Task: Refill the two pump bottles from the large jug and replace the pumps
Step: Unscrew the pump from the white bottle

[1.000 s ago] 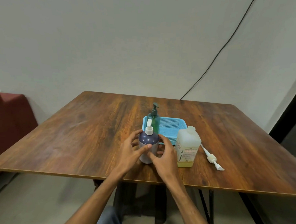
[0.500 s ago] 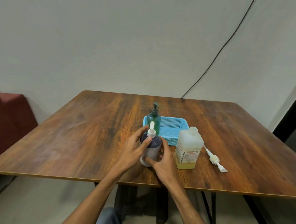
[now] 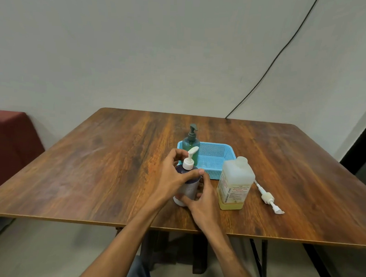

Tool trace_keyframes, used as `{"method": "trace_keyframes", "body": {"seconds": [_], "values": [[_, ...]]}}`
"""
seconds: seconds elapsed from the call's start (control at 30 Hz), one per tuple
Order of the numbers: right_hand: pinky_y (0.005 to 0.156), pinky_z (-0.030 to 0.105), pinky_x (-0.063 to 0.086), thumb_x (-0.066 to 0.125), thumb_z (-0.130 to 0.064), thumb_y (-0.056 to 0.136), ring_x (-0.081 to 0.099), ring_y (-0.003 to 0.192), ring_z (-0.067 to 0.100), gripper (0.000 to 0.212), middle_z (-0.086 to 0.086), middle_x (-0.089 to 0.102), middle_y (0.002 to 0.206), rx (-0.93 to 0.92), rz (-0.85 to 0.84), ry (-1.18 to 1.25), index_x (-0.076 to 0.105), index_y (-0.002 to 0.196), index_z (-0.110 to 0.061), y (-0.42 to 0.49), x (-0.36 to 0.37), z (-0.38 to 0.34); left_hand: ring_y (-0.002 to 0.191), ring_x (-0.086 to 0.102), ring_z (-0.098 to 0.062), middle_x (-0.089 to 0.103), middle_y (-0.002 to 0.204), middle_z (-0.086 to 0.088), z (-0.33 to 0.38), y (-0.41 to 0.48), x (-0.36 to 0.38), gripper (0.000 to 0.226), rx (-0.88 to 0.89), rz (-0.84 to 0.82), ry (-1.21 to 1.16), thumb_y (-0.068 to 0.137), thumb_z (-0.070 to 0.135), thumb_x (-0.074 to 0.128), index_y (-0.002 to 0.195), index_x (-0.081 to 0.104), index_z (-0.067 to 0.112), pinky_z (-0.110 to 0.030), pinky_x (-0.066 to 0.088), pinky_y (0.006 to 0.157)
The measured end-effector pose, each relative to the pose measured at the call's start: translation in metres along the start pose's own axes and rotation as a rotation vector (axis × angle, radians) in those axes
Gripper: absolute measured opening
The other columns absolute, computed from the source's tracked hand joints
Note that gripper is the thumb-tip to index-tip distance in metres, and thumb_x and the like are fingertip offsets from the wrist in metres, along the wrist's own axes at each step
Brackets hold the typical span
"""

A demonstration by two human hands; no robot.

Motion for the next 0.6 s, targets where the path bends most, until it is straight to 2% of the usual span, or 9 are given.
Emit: {"method": "trace_keyframes", "body": {"seconds": [0.1, 0.17, 0.3, 0.37, 0.5, 0.6], "values": [[0.098, 0.040, 0.056, 0.090, -0.035, 0.069, 0.054, 0.126, 0.007, 0.086, -0.016, 0.055, 0.137, -0.001, 0.003, 0.010, 0.041, 0.139, -0.045, 0.001, -0.002, -0.001, 0.115, 0.063, -0.006, 0.064, 0.124, 0.008, 0.000, -0.008, 0.017, 0.041, -0.009, -0.183, -0.013, 0.094, 0.022, 0.064, 0.133, 0.054, 0.015, -0.023, 0.054, 0.092], [0.097, 0.041, 0.056, 0.090, -0.037, 0.068, 0.055, 0.125, 0.007, 0.086, -0.015, 0.056, 0.136, 0.006, 0.001, 0.006, 0.042, 0.139, -0.042, 0.001, -0.001, 0.000, 0.116, 0.064, -0.008, 0.066, 0.126, 0.001, 0.001, -0.009, 0.009, 0.035, 0.032, -0.170, -0.022, 0.099, 0.015, 0.055, 0.134, 0.056, 0.008, -0.023, 0.054, 0.093], [0.097, 0.040, 0.056, 0.091, -0.033, 0.068, 0.056, 0.122, 0.007, 0.087, -0.012, 0.057, 0.134, 0.004, -0.001, -0.014, 0.041, 0.139, -0.037, 0.001, 0.001, 0.002, 0.108, 0.067, -0.010, 0.072, 0.114, 0.001, 0.004, -0.005, -0.011, 0.030, 0.048, -0.017, -0.010, 0.090, 0.012, 0.070, 0.119, 0.067, 0.009, -0.031, 0.057, 0.093], [0.097, 0.042, 0.056, 0.091, -0.032, 0.068, 0.056, 0.122, 0.008, 0.086, -0.012, 0.056, 0.134, 0.005, 0.000, -0.010, 0.041, 0.139, -0.038, 0.000, 0.001, 0.001, 0.103, 0.068, -0.007, 0.072, 0.108, 0.004, 0.006, -0.003, -0.015, 0.032, 0.058, 0.042, 0.019, 0.082, 0.015, 0.078, 0.112, 0.069, 0.011, -0.028, 0.057, 0.091], [0.100, 0.044, 0.055, 0.090, -0.034, 0.069, 0.053, 0.127, 0.009, 0.087, -0.014, 0.054, 0.138, 0.019, 0.002, -0.006, 0.039, 0.139, -0.042, 0.001, 0.001, 0.001, 0.113, 0.063, -0.005, 0.067, 0.120, 0.007, 0.003, -0.005, -0.005, 0.048, 0.034, -0.039, 0.003, 0.082, 0.028, 0.076, 0.126, 0.060, 0.016, -0.021, 0.053, 0.093], [0.098, 0.042, 0.056, 0.090, -0.035, 0.069, 0.054, 0.125, 0.008, 0.087, -0.014, 0.055, 0.136, 0.018, 0.002, -0.012, 0.040, 0.139, -0.040, 0.002, 0.001, 0.003, 0.116, 0.064, -0.012, 0.068, 0.123, 0.001, 0.003, -0.006, 0.001, 0.036, 0.044, -0.100, 0.012, 0.095, 0.021, 0.062, 0.129, 0.060, 0.010, -0.029, 0.056, 0.094]]}}
Point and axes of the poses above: each hand's wrist, its own y-axis towards the middle knuckle, its own x-axis out of the palm, z = x × y, the point moved 10 cm from there along y, towards the middle knuckle
